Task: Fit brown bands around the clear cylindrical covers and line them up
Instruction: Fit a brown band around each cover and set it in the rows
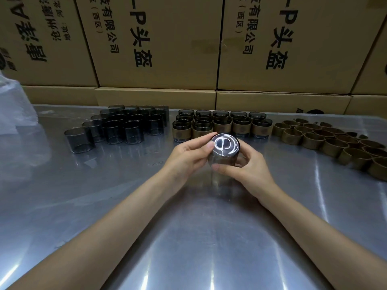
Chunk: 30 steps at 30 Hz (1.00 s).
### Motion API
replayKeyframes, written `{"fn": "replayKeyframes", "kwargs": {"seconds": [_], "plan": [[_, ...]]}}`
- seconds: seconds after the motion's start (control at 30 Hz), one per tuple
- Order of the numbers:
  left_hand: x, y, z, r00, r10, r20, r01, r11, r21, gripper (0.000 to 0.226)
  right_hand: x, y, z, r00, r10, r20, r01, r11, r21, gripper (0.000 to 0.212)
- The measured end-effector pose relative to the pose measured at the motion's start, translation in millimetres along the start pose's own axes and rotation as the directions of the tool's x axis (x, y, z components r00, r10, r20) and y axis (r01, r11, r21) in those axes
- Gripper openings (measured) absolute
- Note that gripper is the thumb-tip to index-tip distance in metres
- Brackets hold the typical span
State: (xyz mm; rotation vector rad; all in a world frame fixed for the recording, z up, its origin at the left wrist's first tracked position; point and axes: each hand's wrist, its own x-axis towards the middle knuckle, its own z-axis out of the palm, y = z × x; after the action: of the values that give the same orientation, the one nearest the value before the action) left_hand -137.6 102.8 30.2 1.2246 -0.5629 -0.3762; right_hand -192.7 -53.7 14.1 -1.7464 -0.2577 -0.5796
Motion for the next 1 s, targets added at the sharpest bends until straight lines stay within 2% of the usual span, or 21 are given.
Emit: {"fn": "replayKeyframes", "kwargs": {"seconds": [0.07, 0.23, 0.4, 0.57, 0.6, 0.67, 0.73, 0.8, 0.87, 0.93, 1.0], "plan": [[-0.2, -0.2, -0.8, 0.999, -0.022, -0.046, 0.020, 0.999, -0.051, 0.041, -0.1, 1.0, 1.0, 1.000, -0.014, -0.011, 0.013, 0.997, -0.075, 0.061], [-2.0, -0.2, 6.8, 0.967, -0.057, -0.248, 0.034, 0.995, -0.098, 0.014, -2.9, 2.4, 3.6, 0.996, -0.088, 0.006, 0.086, 0.949, -0.302, 0.072], [-2.4, -4.5, 18.6, 0.926, 0.020, -0.378, -0.001, 0.999, 0.050, 0.024, -8.4, -0.5, 5.5, 0.989, -0.136, 0.056, 0.146, 0.874, -0.463, 0.075], [-5.0, -6.0, 25.1, 0.945, 0.100, -0.312, -0.037, 0.979, 0.201, 0.045, -7.4, 2.4, 6.0, 0.991, -0.134, 0.004, 0.121, 0.876, -0.467, 0.073], [-4.9, -6.8, 24.5, 0.948, 0.142, -0.285, -0.056, 0.956, 0.288, 0.048, -7.3, 3.4, 5.5, 0.990, -0.137, -0.021, 0.111, 0.878, -0.466, 0.073], [-4.4, -8.2, 22.3, 0.949, 0.220, -0.226, -0.088, 0.872, 0.481, 0.044, -6.7, 5.2, 4.7, 0.985, -0.154, -0.078, 0.099, 0.874, -0.475, 0.072], [-4.6, -8.6, 19.4, 0.958, 0.177, -0.225, -0.056, 0.887, 0.459, 0.036, -5.8, 5.9, 4.3, 0.984, -0.157, -0.085, 0.097, 0.871, -0.482, 0.071], [-6.3, -6.9, 16.6, 0.968, 0.034, -0.250, 0.031, 0.967, 0.253, 0.033, -3.9, 4.9, 4.6, 0.995, -0.092, -0.046, 0.065, 0.909, -0.413, 0.076], [-6.6, -6.5, 12.4, 0.969, -0.064, -0.238, 0.095, 0.988, 0.124, 0.049, -2.1, 1.3, 3.9, 0.998, 0.062, -0.018, -0.064, 0.963, -0.261, 0.083], [-5.8, -6.7, 8.6, 0.964, -0.094, -0.248, 0.120, 0.989, 0.091, 0.065, -0.8, -3.6, 2.4, 0.972, 0.236, -0.002, -0.236, 0.970, -0.056, 0.082], [-5.9, -6.7, 7.0, 0.960, -0.098, -0.264, 0.125, 0.988, 0.091, 0.070, 1.0, -6.2, 1.1, 0.949, 0.315, 0.018, -0.315, 0.947, 0.062, 0.066]]}}
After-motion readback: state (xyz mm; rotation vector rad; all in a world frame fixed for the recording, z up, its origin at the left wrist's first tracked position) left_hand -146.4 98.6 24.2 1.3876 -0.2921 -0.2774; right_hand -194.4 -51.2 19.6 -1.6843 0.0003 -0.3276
